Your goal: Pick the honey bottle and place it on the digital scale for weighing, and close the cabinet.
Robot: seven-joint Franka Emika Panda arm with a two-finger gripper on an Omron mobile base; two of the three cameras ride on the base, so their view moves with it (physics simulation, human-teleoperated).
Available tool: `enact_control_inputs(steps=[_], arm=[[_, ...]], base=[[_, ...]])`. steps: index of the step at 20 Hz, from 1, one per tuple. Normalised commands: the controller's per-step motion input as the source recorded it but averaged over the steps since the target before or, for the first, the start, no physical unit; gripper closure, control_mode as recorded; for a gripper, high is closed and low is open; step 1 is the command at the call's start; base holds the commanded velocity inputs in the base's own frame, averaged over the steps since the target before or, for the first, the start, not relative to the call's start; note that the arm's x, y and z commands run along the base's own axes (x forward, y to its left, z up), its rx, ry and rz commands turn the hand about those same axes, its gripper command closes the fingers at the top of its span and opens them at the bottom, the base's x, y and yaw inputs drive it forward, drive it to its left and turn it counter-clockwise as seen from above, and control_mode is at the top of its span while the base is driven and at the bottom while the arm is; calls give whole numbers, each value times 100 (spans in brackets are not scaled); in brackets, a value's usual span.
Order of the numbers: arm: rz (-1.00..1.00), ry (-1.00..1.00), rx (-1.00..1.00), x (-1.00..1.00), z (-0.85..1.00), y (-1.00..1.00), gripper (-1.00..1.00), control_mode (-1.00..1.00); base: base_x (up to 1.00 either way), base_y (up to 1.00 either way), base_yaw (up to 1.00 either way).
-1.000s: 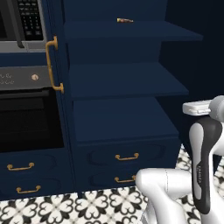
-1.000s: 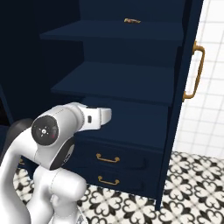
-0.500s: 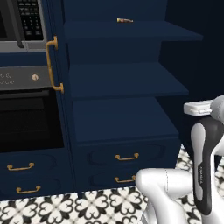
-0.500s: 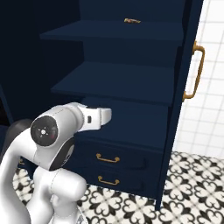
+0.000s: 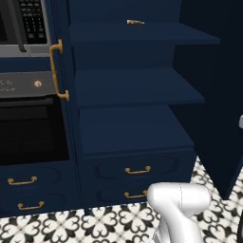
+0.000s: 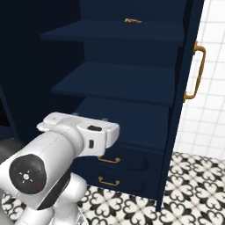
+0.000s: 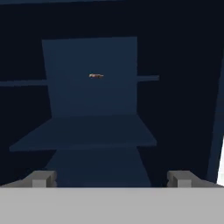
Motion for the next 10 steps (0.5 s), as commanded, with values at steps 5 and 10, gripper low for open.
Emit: enact_control_inputs(steps=[5,10], arm=[[-11,-28,14,-70,0,-44,-100,-100],[-2,-8,26,-4,-14,-89,-100,-100]], base=[[0,0,0],[0,0,0]])
